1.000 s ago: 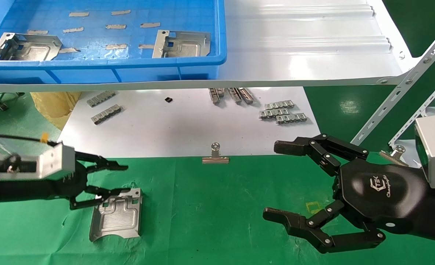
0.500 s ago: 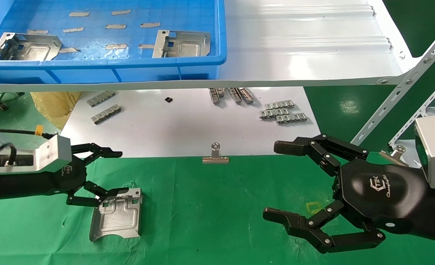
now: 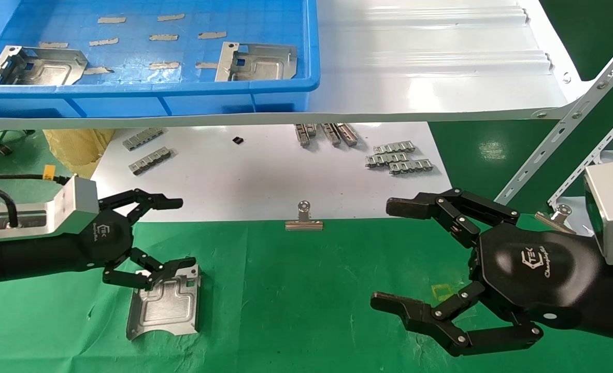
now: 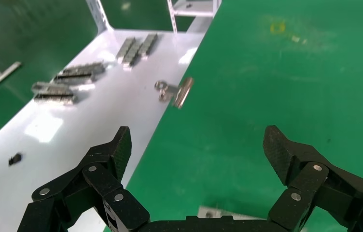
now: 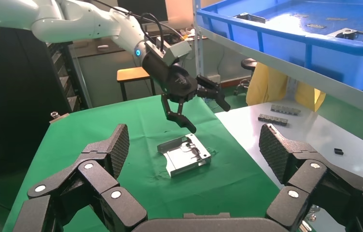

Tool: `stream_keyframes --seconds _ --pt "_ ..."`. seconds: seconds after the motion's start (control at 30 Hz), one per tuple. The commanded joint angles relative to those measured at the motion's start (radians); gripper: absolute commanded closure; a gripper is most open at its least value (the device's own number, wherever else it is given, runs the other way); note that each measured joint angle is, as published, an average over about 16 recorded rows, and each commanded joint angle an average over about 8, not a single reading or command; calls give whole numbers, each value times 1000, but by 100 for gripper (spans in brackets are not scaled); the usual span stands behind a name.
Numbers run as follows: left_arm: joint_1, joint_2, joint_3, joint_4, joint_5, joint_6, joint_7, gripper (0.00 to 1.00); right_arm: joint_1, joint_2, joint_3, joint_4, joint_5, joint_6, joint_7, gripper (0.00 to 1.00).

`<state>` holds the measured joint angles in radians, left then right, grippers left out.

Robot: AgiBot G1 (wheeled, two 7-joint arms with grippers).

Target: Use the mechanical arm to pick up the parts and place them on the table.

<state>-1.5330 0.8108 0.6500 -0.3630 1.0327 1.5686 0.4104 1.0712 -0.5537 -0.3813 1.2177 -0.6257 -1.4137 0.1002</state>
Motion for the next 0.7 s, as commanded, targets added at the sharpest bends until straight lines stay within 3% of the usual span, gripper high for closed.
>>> stream_keyframes --seconds 0.03,0.7 --pt "21 -9 -17 -42 -14 -3 -27 0 0 0 0 0 0 0 0 0" --pt "227 -99 -184 -456 -150 -36 -296 0 0 0 0 0 0 0 0 0"
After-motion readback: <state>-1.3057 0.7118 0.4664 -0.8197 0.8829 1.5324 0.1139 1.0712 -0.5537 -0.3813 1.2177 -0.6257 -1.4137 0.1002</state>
